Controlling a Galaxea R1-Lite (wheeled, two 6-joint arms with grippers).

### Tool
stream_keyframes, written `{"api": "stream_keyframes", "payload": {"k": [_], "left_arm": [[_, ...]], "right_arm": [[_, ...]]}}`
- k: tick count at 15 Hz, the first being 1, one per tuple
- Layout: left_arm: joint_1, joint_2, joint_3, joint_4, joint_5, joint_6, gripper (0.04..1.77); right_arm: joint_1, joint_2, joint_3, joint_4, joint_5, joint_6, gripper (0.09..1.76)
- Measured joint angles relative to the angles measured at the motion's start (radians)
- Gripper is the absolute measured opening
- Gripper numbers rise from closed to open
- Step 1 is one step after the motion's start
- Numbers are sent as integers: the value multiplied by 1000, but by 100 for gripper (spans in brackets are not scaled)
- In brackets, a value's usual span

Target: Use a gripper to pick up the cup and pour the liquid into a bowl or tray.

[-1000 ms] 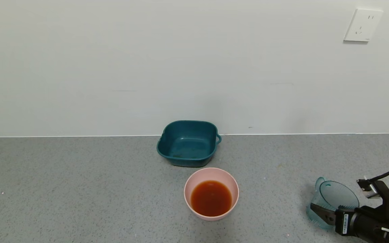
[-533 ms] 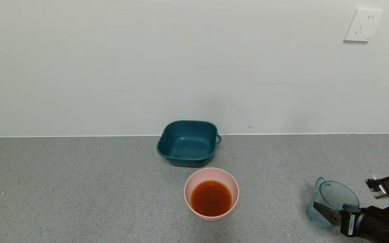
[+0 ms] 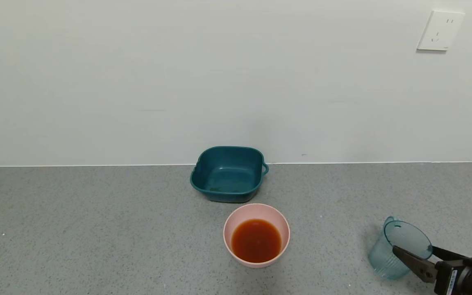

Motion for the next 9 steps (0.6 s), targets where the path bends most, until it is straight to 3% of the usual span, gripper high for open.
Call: {"api": "stream_keyframes", "payload": {"k": [9], "left_arm": [[0, 0, 0, 0, 0, 0, 172]], "right_arm": [[2, -240, -14, 162, 6, -37, 170]]}}
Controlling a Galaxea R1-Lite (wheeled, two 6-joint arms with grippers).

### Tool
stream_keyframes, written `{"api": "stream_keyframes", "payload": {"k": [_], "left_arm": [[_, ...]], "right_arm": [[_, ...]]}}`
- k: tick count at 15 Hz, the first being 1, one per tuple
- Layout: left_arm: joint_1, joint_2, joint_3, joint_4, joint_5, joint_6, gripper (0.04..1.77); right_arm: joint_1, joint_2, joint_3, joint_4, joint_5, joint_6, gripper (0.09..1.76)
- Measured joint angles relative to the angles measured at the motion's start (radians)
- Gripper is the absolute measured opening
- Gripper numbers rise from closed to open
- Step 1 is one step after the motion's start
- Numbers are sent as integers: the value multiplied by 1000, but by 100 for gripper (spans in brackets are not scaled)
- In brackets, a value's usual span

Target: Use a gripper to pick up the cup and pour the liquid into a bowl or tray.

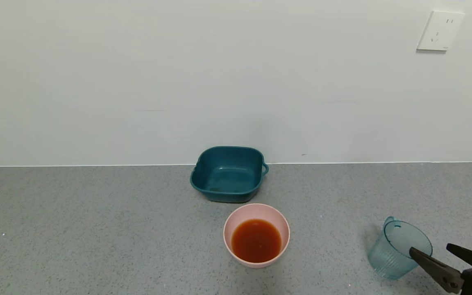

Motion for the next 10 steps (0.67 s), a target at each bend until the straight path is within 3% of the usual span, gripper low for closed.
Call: {"api": "stream_keyframes", "payload": {"k": [6, 10], "left_arm": [[0, 0, 0, 0, 0, 0, 172], [0, 0, 0, 0, 0, 0, 172]], "right_arm": [[-18, -206, -26, 167, 62, -14, 170], [-27, -358, -69, 349, 80, -17, 170]]}}
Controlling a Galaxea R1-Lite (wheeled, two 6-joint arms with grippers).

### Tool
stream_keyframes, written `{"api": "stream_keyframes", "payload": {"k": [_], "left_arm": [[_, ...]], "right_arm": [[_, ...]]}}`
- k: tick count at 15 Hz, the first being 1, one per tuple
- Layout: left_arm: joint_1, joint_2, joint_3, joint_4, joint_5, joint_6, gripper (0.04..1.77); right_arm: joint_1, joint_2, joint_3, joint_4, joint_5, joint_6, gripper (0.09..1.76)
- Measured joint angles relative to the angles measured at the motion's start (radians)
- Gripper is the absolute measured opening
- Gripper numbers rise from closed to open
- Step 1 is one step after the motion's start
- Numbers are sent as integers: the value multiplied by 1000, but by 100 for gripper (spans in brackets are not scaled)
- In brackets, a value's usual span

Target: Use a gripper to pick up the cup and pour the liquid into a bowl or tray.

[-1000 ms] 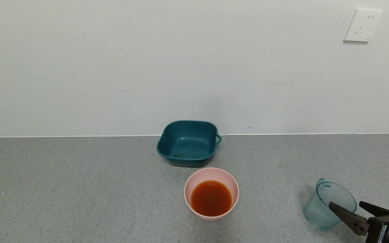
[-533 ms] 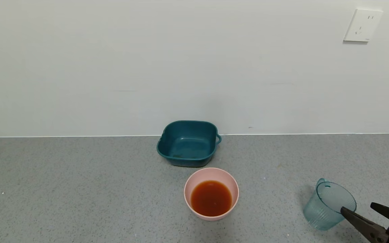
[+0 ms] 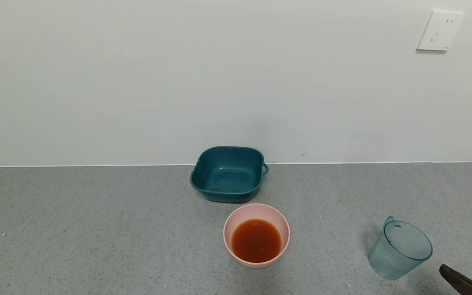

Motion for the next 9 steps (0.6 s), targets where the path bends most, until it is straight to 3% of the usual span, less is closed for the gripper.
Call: {"api": "stream_keyframes", "payload": {"k": [9], "left_arm": [[0, 0, 0, 0, 0, 0, 172]], "right_arm": [[-48, -361, 27, 213, 7, -11, 170]]}}
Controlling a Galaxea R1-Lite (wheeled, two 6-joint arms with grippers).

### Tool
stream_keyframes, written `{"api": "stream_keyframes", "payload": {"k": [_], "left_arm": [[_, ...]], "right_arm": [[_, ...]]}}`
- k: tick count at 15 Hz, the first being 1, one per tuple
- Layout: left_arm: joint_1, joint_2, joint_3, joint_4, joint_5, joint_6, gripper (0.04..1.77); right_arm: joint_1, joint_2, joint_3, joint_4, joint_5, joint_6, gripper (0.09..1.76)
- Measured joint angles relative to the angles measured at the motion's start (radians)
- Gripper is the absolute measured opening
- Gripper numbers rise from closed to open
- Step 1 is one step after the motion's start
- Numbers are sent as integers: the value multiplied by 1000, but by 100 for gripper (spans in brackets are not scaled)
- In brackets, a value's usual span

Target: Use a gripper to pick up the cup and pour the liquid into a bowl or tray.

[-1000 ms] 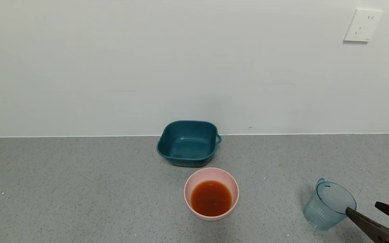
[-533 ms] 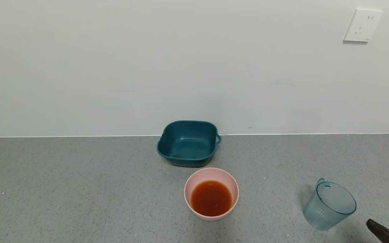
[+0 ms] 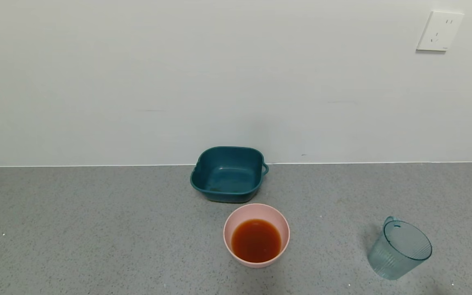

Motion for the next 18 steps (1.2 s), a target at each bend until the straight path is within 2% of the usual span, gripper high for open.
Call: {"api": "stream_keyframes", "payload": {"k": [6, 11, 13, 16, 18], "left_arm": [[0, 0, 0, 0, 0, 0, 172], [0, 0, 0, 0, 0, 0, 172], [0, 0, 0, 0, 0, 0, 172], [0, 0, 0, 0, 0, 0, 172], [0, 0, 0, 0, 0, 0, 172]], "right_arm": [[-24, -200, 56, 43, 56, -34, 170], [-17, -363, 60, 92, 44, -26, 170], [-16, -419, 60, 117, -28, -18, 170], [-18, -478, 60, 150, -222, -23, 170], [-19, -492, 60, 199, -258, -39, 170]]}}
